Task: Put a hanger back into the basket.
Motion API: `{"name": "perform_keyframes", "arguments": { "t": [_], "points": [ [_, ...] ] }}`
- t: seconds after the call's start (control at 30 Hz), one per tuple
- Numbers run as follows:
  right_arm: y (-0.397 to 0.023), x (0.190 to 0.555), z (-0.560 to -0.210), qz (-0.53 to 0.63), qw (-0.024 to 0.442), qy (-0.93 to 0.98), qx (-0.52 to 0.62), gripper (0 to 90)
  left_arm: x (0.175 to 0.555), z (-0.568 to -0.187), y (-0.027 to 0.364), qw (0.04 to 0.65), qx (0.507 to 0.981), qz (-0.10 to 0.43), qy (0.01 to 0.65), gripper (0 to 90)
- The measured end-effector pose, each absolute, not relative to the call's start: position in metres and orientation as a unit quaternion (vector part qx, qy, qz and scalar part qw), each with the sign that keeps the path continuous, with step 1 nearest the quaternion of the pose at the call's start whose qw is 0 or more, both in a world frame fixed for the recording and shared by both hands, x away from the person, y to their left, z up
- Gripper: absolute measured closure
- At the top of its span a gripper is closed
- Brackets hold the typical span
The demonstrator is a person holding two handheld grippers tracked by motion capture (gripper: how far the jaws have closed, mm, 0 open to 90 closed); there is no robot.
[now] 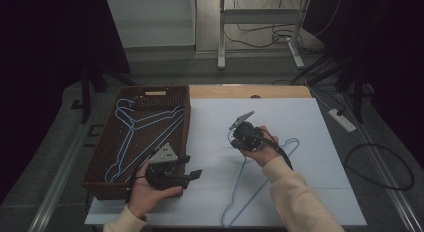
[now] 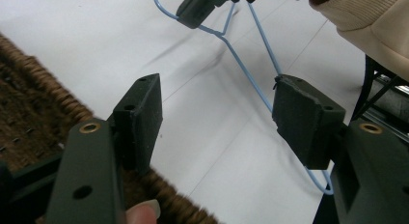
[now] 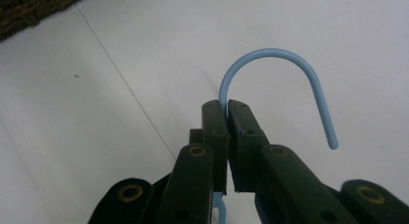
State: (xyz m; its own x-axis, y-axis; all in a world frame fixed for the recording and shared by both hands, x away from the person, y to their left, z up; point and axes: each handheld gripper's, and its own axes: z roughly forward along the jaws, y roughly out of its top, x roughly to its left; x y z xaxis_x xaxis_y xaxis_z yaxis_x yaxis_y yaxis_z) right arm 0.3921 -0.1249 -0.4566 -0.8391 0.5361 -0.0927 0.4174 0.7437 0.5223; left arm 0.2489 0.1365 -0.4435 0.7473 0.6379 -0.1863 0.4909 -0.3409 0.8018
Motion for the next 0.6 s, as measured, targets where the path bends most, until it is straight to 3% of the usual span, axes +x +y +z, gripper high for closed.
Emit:
{"name": "perform_keyframes", "arguments": {
  "t": [0.6],
  "points": [
    [-0.133, 0.388, -0.45, 0.275, 0.13, 0.917, 0.258, 86.9, 0.258, -0.444, 0.095, 0.436, 0.836, 0.057, 0.328, 36.1]
  ]
}}
